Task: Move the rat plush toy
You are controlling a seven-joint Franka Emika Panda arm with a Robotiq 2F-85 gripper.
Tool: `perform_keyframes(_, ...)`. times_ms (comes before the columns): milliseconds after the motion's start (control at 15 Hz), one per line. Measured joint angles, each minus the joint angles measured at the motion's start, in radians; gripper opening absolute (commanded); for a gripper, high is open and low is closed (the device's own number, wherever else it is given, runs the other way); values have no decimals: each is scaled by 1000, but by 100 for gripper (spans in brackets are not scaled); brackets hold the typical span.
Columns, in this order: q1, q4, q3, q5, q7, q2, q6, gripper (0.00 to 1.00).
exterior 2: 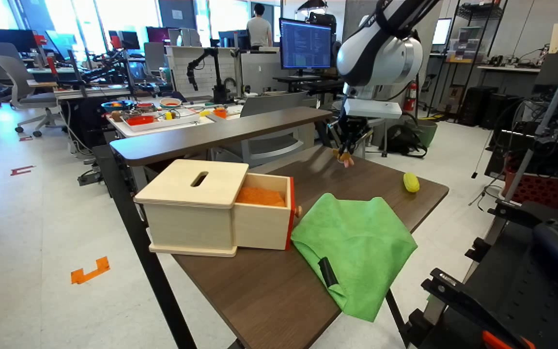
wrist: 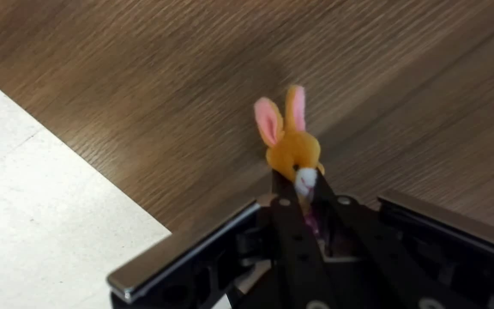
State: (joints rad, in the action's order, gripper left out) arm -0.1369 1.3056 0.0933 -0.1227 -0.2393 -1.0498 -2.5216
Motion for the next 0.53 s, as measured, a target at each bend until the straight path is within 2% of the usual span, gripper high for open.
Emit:
perform_keyframes(67, 0, -34, 0, 0, -4, -24, 18, 3)
perform_keyframes(133, 0, -68, 0, 0, -9, -46, 35, 37)
perform_keyframes(267, 0, -130, 0, 0, -20, -80, 79, 45)
perform_keyframes(533, 1, -213, 0, 0, -28, -114, 161, 75)
